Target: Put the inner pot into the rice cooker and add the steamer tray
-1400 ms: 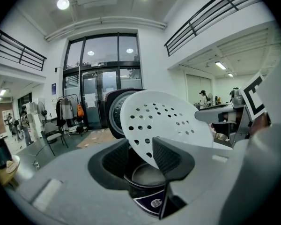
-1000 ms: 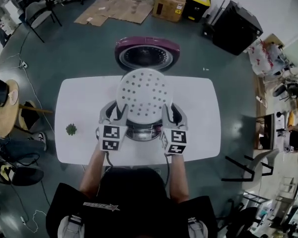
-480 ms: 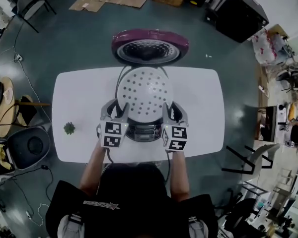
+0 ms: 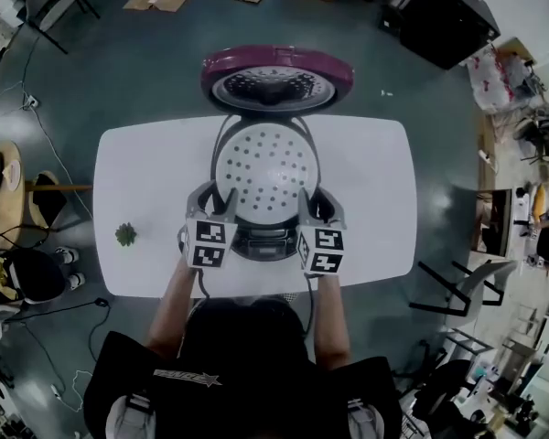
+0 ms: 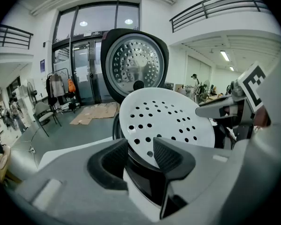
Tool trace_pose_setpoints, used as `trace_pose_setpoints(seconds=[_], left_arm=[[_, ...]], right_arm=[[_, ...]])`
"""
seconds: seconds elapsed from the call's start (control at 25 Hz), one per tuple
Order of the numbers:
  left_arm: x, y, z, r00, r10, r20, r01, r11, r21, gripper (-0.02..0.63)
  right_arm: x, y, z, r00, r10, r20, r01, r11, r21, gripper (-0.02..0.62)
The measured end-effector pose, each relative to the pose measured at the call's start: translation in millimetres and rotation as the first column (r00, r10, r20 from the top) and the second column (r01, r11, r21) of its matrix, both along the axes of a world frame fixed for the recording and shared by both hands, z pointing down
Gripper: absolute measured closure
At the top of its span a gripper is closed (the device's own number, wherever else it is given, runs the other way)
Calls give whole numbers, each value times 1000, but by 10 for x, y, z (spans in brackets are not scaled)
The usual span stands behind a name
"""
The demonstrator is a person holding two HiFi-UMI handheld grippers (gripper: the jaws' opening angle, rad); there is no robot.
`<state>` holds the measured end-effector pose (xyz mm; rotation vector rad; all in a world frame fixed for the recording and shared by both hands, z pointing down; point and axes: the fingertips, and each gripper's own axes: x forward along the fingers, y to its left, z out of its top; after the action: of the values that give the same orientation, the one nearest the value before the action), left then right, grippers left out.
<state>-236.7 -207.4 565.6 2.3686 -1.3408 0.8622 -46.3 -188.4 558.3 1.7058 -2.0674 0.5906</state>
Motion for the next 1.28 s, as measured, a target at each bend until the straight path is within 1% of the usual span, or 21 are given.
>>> trace_pose_setpoints(seconds=[0.16, 0.48, 0.6, 0.72, 0.8, 1.0, 1.12, 1.28], left_arm=[[-13, -15, 64, 1000, 0, 13, 1, 1000, -13, 425], [49, -53, 107, 1000, 11, 12, -11, 999, -31, 423], [66, -59, 108, 1000, 8, 3, -8, 1000, -29, 423], [62, -51, 115, 1000, 6, 2, -6, 1000, -24, 423], [64, -46, 135, 1000, 15, 9, -15, 999, -28, 389], [86, -56, 160, 1000, 25, 0, -25, 999, -32, 385], [93, -28, 149, 1000, 22, -6, -22, 999, -44, 347], [80, 17, 154, 1000, 25, -6, -26, 999, -44, 344]], right_arm=[[-8, -4, 69, 1000, -4, 9, 5, 999, -36, 483], [45, -10, 170, 1000, 6, 9, -5, 995, -97, 480], [39, -16, 175, 1000, 0, 12, 2, 994, -111, 462], [14, -14, 192, 1000, -5, 21, 8, 993, -118, 451], [-12, -17, 214, 1000, -9, 28, 13, 992, -122, 438], [-45, -24, 241, 998, -9, 68, 17, 993, -121, 407], [-41, -10, 204, 997, -11, 72, 19, 994, -108, 400], [-51, 12, 192, 997, -6, 74, 13, 995, -99, 385]])
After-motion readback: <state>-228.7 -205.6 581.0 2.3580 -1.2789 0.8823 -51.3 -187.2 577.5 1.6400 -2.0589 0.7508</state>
